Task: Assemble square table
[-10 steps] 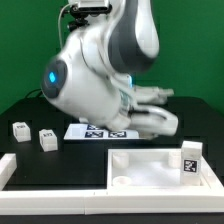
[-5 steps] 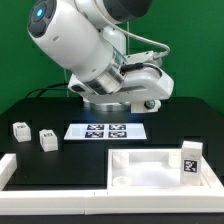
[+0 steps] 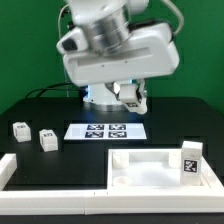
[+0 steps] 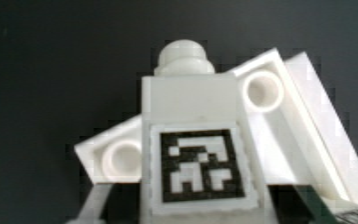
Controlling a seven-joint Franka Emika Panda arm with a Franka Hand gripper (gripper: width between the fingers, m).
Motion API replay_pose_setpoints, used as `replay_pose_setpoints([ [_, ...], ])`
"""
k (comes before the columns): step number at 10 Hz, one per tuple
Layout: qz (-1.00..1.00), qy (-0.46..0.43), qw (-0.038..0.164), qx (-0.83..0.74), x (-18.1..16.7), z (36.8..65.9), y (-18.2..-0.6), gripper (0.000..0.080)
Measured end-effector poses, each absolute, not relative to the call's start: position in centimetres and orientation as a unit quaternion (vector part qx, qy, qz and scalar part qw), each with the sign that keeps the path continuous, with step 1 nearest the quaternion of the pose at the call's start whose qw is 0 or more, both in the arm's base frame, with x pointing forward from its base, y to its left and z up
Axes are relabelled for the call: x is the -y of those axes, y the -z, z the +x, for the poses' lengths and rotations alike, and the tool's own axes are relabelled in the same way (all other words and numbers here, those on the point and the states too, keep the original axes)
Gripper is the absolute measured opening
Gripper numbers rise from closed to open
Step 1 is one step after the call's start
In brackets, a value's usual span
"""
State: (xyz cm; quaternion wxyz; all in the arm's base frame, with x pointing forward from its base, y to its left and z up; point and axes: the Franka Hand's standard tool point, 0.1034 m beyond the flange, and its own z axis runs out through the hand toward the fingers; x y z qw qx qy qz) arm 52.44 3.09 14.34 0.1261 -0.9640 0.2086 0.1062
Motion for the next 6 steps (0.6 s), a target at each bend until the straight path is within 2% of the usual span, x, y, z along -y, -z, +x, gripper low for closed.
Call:
replay_pose_setpoints([
  [2,-0.971,-0.004,0.105,-0.215,-2.9,53.2,-14.2,0.0291],
  [3,-0.978,0.015,0.084,-0.193,-2.5,53.6,-13.9,0.0291],
  [4,-0.979,0.053,0.072,-0.185,-1.4,55.5,-14.5,0.0291],
  [5,-0.979,0.107,0.050,-0.165,-0.6,57.8,-15.6,0.0291],
  [6,-0.980,0.149,0.026,-0.133,-1.7,59.2,-16.8,0.0291],
])
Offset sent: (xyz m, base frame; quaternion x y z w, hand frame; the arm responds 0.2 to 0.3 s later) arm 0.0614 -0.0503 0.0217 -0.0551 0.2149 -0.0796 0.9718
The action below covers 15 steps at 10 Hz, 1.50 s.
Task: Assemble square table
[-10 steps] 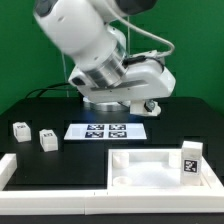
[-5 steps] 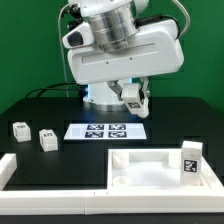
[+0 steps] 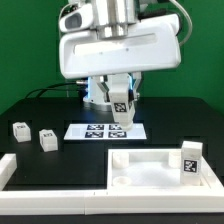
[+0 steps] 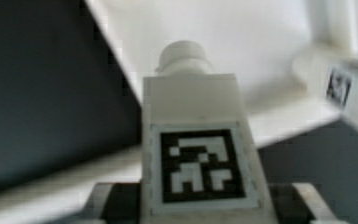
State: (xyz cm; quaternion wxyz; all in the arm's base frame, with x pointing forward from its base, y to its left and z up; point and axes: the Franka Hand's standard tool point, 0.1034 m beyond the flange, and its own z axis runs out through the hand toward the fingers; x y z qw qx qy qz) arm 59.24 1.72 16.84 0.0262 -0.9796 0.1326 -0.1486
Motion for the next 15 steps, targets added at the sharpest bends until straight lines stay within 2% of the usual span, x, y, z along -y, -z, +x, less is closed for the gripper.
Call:
replay_pose_setpoints([
  [3,-0.961,0.247,0.031,-0.123,-2.7,59.4,-16.7,0.0291],
  [5,-0.961,0.249,0.028,-0.114,-2.7,59.4,-16.3,0.0291],
  [9,-0.960,0.270,-0.008,-0.075,0.4,62.5,-12.9,0.0291],
  [15,-0.961,0.267,-0.008,-0.070,-0.5,62.0,-9.7,0.0291],
])
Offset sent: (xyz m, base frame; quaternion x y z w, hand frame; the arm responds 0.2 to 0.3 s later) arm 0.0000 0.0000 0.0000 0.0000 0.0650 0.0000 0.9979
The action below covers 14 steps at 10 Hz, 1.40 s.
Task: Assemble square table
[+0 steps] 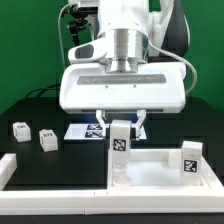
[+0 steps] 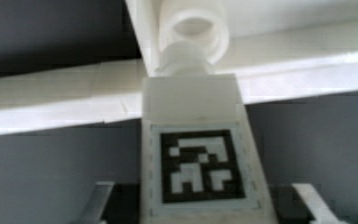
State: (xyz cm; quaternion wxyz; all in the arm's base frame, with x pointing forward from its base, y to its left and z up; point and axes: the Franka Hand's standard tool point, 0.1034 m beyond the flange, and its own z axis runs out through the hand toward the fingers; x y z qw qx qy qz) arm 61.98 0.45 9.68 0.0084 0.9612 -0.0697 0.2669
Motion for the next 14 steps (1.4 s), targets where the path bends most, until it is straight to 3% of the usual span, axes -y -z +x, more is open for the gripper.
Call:
replay_pose_setpoints([
  [9,0.962,-0.263,0.012,0.066,-0.7,61.8,-8.2,0.0291],
  [10,0.963,-0.263,0.012,0.064,-0.7,61.8,-8.2,0.0446],
  [11,0.963,-0.263,0.013,0.063,-0.7,61.8,-8.2,0.0446],
  [12,0.963,-0.263,0.013,0.062,-0.7,61.8,-8.2,0.0572],
  [13,0.963,-0.263,0.013,0.061,-0.7,61.8,-8.2,0.0633],
  [14,0.963,-0.263,0.013,0.060,-0.7,61.8,-8.2,0.0633],
])
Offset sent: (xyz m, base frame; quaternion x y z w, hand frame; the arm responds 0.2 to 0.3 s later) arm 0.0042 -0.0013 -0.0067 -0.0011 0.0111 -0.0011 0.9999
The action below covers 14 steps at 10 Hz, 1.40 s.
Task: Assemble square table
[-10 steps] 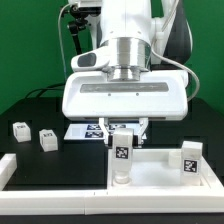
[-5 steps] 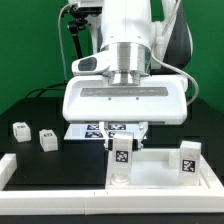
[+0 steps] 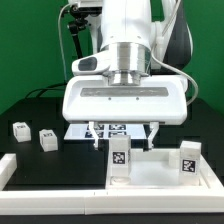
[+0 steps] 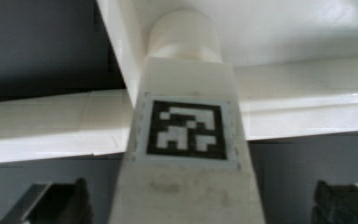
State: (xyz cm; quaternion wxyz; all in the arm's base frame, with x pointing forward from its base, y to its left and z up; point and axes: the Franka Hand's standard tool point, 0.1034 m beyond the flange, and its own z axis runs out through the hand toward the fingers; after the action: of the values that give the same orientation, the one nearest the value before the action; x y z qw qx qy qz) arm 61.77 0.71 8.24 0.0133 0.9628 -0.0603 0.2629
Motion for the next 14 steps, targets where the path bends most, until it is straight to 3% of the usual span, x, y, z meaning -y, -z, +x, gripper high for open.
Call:
replay_pose_setpoints([
  [5,0.963,-0.263,0.014,0.059,-0.7,61.8,-8.2,0.0648],
  [7,0.974,-0.217,0.016,0.055,1.5,61.2,-8.2,0.0648],
  [10,0.985,-0.160,-0.003,0.066,2.5,61.7,-8.4,0.0648],
  [14,0.996,-0.002,-0.039,0.074,0.1,62.2,-8.9,0.0648],
])
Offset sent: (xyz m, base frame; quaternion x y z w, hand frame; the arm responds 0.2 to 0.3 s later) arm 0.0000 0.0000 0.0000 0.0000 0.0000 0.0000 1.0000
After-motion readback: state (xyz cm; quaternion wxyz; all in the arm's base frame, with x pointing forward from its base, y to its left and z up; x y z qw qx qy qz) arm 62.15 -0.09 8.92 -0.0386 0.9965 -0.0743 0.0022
